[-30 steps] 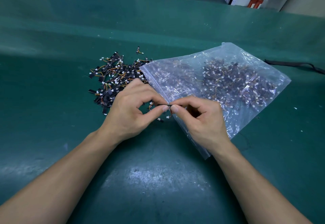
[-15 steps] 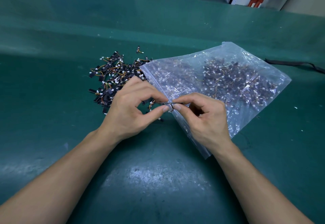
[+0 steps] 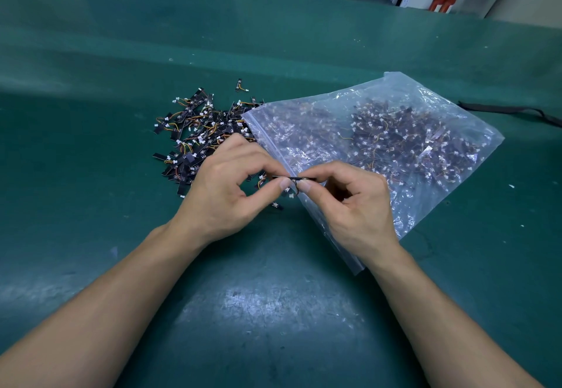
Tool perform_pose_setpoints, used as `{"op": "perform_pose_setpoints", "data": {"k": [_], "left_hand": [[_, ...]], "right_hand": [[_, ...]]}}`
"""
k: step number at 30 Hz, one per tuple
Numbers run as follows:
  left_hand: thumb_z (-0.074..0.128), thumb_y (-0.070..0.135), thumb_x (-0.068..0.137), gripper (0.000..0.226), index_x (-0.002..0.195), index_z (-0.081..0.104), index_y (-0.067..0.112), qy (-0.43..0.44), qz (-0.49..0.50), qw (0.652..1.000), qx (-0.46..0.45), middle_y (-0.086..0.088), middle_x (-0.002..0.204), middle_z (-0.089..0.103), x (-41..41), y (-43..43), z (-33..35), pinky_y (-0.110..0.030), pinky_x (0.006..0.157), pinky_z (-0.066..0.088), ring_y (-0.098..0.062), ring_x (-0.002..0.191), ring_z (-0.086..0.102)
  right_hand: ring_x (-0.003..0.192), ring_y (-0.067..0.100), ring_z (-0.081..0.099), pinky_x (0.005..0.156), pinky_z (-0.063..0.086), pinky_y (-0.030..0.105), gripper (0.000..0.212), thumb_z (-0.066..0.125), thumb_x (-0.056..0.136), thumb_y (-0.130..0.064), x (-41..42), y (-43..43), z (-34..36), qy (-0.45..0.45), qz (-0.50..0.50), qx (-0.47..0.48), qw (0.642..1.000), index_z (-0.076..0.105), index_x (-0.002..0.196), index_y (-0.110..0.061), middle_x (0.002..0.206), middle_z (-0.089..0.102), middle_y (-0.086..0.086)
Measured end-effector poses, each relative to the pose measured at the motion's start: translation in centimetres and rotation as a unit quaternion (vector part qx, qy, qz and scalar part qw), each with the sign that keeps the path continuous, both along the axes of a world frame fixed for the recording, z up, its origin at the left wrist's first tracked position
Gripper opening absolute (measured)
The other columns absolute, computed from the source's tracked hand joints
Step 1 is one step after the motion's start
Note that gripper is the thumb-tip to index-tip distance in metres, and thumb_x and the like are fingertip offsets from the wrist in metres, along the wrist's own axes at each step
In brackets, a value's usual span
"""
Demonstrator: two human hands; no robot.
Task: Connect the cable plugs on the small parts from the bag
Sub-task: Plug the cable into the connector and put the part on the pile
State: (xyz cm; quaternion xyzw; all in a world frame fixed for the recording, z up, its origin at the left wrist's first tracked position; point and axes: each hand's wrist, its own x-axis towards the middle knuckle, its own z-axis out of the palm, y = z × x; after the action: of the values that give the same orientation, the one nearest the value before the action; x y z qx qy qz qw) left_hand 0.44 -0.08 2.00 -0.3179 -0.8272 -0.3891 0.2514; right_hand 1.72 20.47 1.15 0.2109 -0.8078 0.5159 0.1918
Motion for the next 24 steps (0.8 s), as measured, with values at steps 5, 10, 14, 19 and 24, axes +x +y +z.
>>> {"op": "perform_pose_setpoints", "data": {"k": [5,10,14,19,24], "left_hand": [[0.072,0.014,0.091,0.008,0.084,0.074,0.01,0.005,-0.004,1.0,-0.002,0.003,0.081,0.069,-0.01,0.08,0.03,-0.036,0.076,0.044,-0.025,0.075,0.056],[0.069,0.022,0.092,0.013,0.084,0.074,0.012,-0.022,-0.013,1.0,-0.002,0.004,0.082,0.069,0.09,-0.08,-0.05,-0.037,0.078,0.044,-0.025,0.078,0.057],[0.07,0.019,0.092,0.014,0.081,0.073,0.011,-0.026,-0.005,1.0,0.001,0.003,0.078,0.068,0.1,0.0,-0.06,-0.038,0.074,0.045,-0.026,0.077,0.056],[0.07,0.014,0.091,0.014,0.078,0.071,0.009,-0.023,-0.002,1.0,0.002,0.001,0.075,0.066,0.03,0.07,-0.05,-0.04,0.071,0.043,-0.028,0.073,0.053],[0.068,0.02,0.092,0.017,0.079,0.071,0.01,-0.038,-0.011,0.999,0.012,0.002,0.076,0.066,0.11,-0.08,0.04,-0.043,0.072,0.043,-0.03,0.074,0.054]], "right_hand": [[0.051,0.005,0.049,0.056,0.036,0.013,0.004,0.073,0.088,-0.026,0.1,-0.16,0.07,-0.03,0.002,-0.002,1.0,0.075,0.088,-0.023,0.069,0.065,-0.025],[0.057,0.013,0.058,0.056,0.045,0.027,0.01,0.071,0.091,-0.02,-0.03,-0.08,-0.07,-0.043,0.011,0.005,0.999,0.077,0.083,-0.017,0.072,0.071,-0.013],[0.054,0.012,0.056,0.055,0.043,0.023,0.011,0.071,0.089,-0.022,0.03,-0.06,-0.12,-0.043,0.007,0.007,0.999,0.077,0.081,-0.018,0.07,0.07,-0.012],[0.05,0.007,0.048,0.053,0.037,0.018,0.009,0.071,0.088,-0.031,0.24,-0.12,0.06,-0.063,0.012,-0.007,0.998,0.077,0.083,-0.025,0.067,0.068,-0.009],[0.054,0.025,0.057,0.054,0.046,0.036,0.013,0.07,0.091,-0.023,0.23,-0.29,0.19,-0.063,0.012,-0.001,0.998,0.076,0.08,-0.021,0.067,0.07,-0.004]]}}
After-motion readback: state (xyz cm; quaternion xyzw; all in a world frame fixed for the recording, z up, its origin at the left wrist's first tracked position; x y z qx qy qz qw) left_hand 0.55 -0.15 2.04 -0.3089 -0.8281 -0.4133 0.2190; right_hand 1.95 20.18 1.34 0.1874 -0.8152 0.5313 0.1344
